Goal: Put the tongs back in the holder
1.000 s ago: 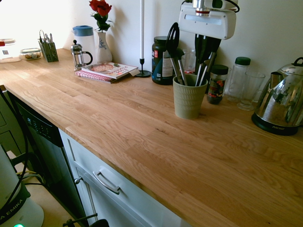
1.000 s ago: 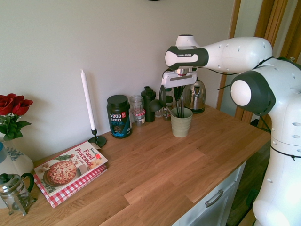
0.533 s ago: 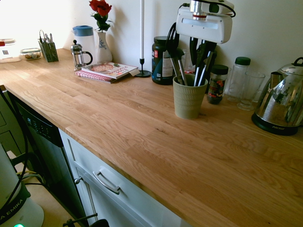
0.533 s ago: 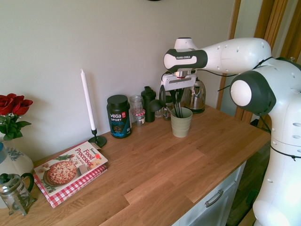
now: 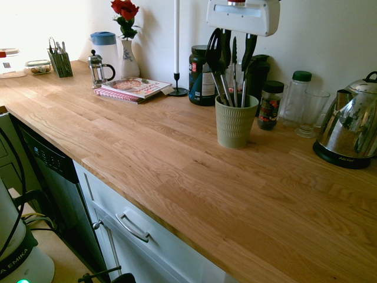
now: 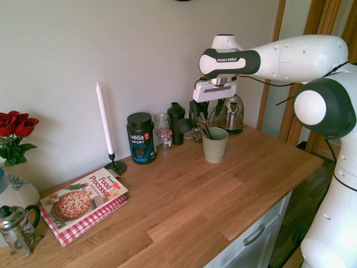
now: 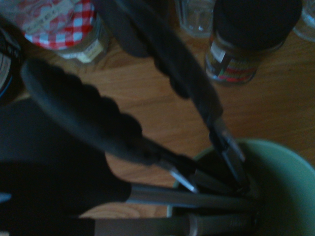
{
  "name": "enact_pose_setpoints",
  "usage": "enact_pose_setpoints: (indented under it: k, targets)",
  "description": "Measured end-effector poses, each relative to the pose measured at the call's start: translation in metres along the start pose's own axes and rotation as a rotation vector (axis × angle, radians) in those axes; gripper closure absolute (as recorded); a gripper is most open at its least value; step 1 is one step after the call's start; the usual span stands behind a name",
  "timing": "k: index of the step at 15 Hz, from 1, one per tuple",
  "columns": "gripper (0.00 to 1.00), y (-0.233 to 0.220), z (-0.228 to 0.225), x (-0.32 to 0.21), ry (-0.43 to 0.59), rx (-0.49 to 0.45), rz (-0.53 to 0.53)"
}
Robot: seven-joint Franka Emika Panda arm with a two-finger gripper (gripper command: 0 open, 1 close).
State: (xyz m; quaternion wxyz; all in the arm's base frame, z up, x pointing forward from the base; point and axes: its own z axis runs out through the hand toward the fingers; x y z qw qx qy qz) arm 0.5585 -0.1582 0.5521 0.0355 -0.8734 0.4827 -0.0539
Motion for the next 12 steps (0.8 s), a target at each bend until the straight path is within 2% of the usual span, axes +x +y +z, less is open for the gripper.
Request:
enact_pose_setpoints:
  k: [7, 12]
  targets:
    - [0.0, 0.048, 0.024, -0.081, -0.055, -0.031, -0.063]
    - [0.0, 0.035, 0.082, -0.139, -0.077, -0.066, -0.156]
